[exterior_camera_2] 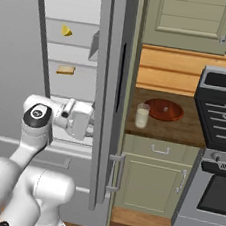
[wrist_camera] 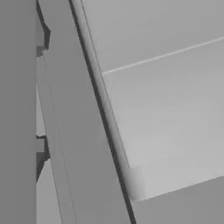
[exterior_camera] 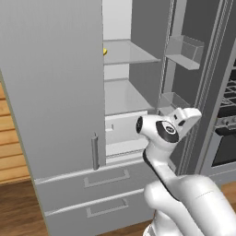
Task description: Grab a lemon wedge from the fridge and one ice cube from the ice bowl, and put them in the glass of lemonade.
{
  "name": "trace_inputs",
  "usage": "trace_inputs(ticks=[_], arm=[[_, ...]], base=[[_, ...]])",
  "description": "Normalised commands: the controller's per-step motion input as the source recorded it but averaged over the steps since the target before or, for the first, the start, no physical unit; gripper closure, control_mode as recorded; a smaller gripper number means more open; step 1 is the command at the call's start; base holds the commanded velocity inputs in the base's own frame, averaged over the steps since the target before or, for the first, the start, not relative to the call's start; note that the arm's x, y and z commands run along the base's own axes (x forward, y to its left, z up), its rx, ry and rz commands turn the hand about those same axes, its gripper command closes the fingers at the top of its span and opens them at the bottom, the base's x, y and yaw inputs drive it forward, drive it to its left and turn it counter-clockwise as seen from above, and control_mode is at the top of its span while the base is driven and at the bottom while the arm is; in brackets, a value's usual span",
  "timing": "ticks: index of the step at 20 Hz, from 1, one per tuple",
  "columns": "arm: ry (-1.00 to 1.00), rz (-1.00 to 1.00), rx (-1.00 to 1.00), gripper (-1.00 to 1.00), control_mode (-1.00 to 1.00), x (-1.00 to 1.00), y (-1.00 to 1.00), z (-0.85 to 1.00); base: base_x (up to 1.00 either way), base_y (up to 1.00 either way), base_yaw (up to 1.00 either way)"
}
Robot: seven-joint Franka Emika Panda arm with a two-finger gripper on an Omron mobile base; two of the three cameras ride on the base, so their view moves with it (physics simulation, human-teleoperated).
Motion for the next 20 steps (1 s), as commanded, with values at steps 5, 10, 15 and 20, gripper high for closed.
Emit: trace_inputs(ticks=[5,10,15,20], arm=[[-0.10,0.24,0.00,-1.00,-1.00,-0.30,0.00,0.28],[-0.01,0.17,0.03,-1.00,-1.00,-0.48,0.80,0.50],[0.00,0.14,0.18,-1.00,-1.00,-0.15,1.00,0.20],[0.01,0.15,0.53,-1.00,-1.00,0.07,1.00,-0.19]], base=[[0.00,0.00,0.00],[0.00,0.00,0.00],[0.00,0.00,0.00],[0.00,0.00,0.00]])
